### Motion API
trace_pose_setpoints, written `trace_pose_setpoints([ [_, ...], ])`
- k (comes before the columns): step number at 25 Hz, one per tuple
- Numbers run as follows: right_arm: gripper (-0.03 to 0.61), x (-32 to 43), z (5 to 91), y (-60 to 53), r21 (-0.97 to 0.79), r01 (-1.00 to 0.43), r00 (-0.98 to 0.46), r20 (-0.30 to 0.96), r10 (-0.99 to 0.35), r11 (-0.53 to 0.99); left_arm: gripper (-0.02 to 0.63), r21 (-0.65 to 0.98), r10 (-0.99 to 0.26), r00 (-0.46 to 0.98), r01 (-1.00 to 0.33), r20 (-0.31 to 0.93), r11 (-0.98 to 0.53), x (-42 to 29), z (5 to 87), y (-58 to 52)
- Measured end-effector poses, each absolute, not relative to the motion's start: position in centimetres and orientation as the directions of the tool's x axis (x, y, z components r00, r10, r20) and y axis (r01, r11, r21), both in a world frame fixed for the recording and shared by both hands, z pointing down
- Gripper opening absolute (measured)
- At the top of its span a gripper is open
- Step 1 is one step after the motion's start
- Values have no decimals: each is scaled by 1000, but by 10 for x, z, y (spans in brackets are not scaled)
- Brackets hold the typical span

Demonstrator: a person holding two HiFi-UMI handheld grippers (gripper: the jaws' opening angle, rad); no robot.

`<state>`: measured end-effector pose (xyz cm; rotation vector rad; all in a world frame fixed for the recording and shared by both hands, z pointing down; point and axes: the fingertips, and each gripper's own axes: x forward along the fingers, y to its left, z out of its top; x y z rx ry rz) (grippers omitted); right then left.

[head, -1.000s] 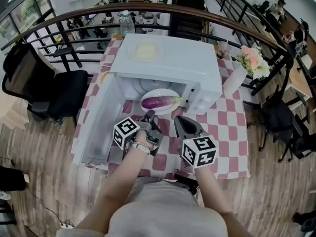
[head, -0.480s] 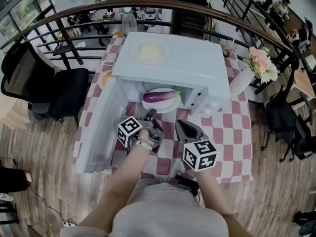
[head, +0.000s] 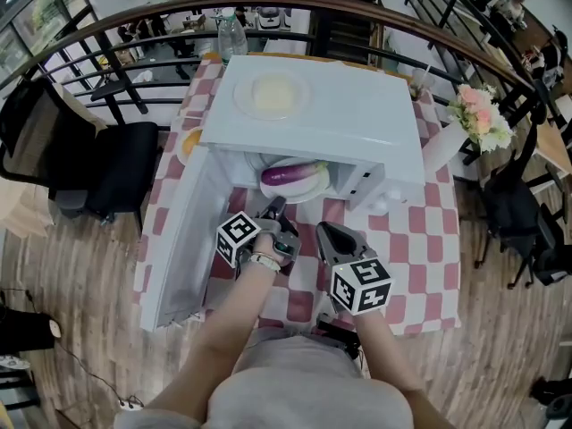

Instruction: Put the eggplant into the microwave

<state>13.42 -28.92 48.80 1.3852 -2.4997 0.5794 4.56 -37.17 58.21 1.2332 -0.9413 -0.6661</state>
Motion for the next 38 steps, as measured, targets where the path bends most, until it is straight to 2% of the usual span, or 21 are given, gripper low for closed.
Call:
trace_pose_setpoints([
  [24, 26, 137, 510, -293, -258, -854, -520, 426, -741, 451, 14, 965, -870, 429, -14, 242, 262, 44, 585, -406],
  [31, 26, 137, 514, -290, -260, -854, -521, 435, -735, 452, 14, 958, -860, 431, -37, 273, 286, 41, 587, -411],
  [38, 26, 127, 515, -287, -261, -842, -540, 440, -718, 473, 15, 931, -840, 409, -84, 357, 355, 39, 589, -412],
])
